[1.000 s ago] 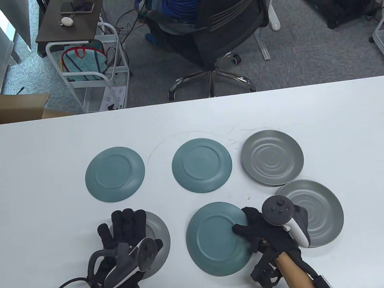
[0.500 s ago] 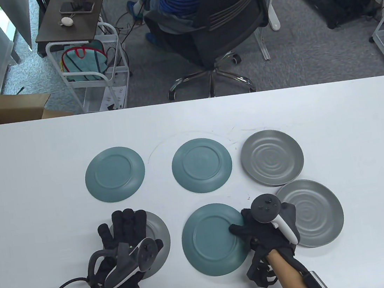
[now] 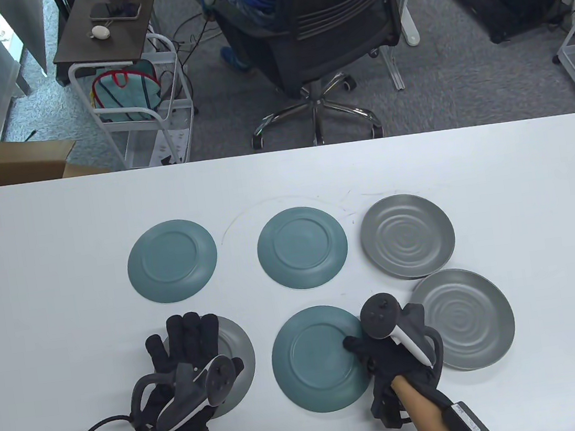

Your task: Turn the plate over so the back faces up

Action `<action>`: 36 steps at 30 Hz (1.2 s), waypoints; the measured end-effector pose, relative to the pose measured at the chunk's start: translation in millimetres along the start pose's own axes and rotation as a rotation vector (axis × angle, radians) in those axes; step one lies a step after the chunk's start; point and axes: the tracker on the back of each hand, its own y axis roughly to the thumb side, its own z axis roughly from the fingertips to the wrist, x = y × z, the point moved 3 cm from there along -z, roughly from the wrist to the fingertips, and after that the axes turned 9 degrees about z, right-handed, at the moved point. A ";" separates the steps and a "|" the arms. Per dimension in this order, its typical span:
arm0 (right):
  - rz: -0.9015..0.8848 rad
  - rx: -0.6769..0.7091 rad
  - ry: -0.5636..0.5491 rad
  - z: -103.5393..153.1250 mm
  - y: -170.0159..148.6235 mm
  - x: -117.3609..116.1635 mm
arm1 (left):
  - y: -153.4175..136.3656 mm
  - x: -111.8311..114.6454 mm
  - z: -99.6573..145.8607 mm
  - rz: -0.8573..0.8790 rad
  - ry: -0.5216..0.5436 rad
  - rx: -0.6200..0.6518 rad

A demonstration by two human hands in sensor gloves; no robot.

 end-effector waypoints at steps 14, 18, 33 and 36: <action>0.371 0.019 -0.115 4.1 27.2 -3.1 | -0.9 2.1 -1.3 -0.003 -0.011 -0.005; 0.362 0.021 -0.116 5.6 27.3 -2.4 | -1.0 2.2 -1.3 -0.004 -0.015 -0.007; 0.418 0.031 -0.301 58.3 -13.1 49.2 | -1.1 1.1 -1.2 0.007 -0.008 0.002; 0.383 -0.034 -0.264 60.3 -46.6 53.3 | -1.0 1.1 -1.0 0.008 -0.007 0.004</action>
